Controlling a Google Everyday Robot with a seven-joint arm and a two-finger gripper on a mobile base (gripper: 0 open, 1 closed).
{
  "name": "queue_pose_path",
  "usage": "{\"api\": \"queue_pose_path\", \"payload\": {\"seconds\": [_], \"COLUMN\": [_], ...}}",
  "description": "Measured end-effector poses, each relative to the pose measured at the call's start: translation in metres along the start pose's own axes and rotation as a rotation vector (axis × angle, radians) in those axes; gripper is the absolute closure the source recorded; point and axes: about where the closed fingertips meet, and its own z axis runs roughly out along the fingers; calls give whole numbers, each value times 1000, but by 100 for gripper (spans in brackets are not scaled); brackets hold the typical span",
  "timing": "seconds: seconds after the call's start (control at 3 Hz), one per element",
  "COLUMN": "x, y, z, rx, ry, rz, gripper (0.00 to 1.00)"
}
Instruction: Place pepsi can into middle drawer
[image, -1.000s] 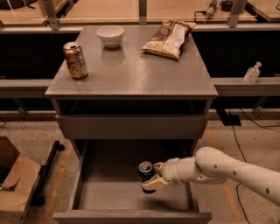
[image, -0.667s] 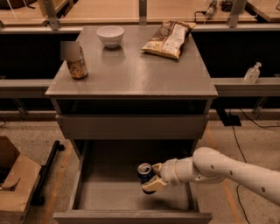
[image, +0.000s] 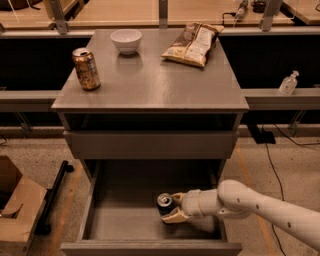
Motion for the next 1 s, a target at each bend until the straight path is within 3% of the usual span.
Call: {"api": "queue_pose_path", "payload": {"seconds": [0.33,0.67,1.0], "x": [25,35,37], "y": [-5,-11,-17], "z": [17,23,25], "rx": [12,37,80], "ry": [18,18,-32], "rz": [-11,-13,13], "gripper": [100,83,51]}}
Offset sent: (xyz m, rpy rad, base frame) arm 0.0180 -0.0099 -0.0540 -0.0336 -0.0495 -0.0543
